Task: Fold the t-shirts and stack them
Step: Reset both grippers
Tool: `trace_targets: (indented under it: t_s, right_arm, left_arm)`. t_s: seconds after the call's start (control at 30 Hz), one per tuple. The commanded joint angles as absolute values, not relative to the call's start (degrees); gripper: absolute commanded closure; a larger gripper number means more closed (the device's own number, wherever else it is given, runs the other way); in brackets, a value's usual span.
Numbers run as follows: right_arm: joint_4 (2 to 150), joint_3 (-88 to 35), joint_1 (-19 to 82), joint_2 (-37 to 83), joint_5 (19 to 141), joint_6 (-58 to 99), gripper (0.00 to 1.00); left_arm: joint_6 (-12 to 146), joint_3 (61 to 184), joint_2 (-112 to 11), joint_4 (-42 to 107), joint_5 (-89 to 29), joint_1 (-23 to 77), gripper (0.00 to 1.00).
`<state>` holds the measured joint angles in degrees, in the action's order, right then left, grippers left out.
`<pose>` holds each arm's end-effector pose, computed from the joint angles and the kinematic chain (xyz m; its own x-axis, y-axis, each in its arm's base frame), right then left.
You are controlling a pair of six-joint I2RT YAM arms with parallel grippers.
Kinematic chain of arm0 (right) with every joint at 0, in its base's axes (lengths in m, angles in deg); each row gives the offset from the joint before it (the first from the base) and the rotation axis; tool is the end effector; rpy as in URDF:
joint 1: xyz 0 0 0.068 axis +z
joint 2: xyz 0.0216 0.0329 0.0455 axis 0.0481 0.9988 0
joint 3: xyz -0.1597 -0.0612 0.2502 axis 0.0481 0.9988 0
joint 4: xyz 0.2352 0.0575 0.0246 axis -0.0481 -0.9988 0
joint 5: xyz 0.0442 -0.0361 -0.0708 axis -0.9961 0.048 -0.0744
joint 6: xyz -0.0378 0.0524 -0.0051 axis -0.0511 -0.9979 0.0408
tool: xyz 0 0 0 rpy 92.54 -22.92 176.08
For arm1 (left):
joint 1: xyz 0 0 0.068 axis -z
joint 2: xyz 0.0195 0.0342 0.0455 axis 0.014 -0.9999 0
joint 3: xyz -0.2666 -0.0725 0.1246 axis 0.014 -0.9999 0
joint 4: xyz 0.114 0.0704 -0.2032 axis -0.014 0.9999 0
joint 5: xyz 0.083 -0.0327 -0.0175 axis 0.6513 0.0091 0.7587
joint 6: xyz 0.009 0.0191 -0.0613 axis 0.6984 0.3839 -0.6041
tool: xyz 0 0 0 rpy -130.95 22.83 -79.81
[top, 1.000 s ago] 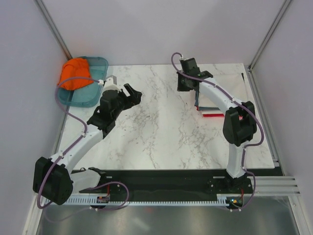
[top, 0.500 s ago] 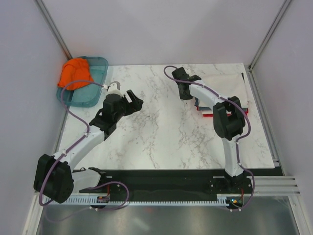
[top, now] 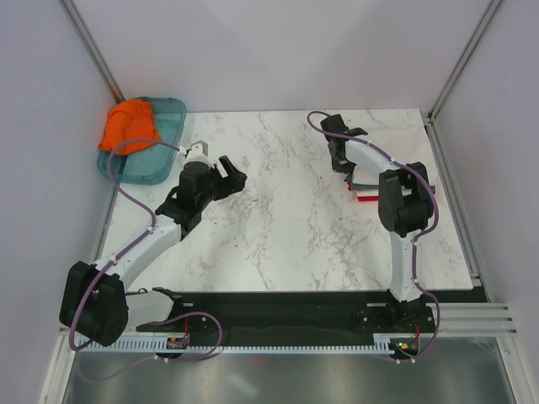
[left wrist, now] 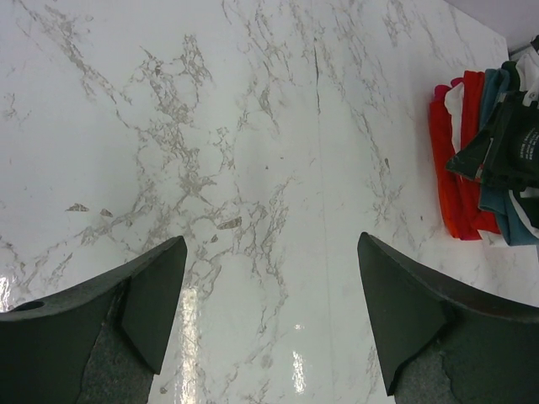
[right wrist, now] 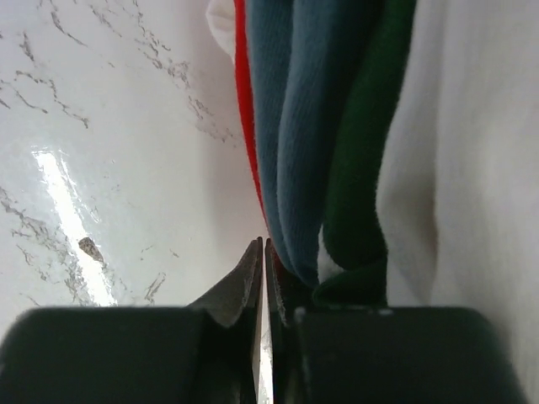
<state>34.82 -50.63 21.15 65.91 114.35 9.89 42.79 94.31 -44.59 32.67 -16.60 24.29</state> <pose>0.4465 0.1244 0.2120 -0.8615 -0.0061 -0.5077 0.1537 0.9499 -0.2722 0.2407 -0.0993 0.2966 -0.4839 -0.4259 -0.7645 0.0427 0.8610 -0.5068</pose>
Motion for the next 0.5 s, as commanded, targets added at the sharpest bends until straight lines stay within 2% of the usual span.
trace_targets:
  t_s: [0.0,0.03,0.07,0.33,0.43,0.47]
  right_arm:
    - [36.09,-50.11,21.29,60.96,113.24,11.13,0.87]
    - [36.54,-50.03,21.74,60.26,112.27,11.39,0.86]
    - [37.15,-49.76,22.35,59.12,112.09,11.65,0.8]
    - [45.85,-43.62,30.96,49.8,110.78,13.23,0.63]
    - [51.56,-36.78,33.78,43.57,110.59,13.5,0.39]
    - [53.49,-31.71,35.0,39.46,110.51,13.5,0.23]
  left_arm:
    - [42.63,94.36,-44.72,31.14,-16.78,23.83,0.11]
    - [42.72,94.36,-44.81,31.14,-16.78,23.74,0.11]
    - [42.55,94.36,-44.72,31.14,-16.78,23.48,0.11]
    - [43.33,92.25,-42.44,31.66,-14.85,22.95,0.11]
    - [44.21,91.11,-41.21,32.62,-13.97,22.86,0.11]
    - [44.48,90.32,-40.77,32.8,-13.62,22.86,0.11]
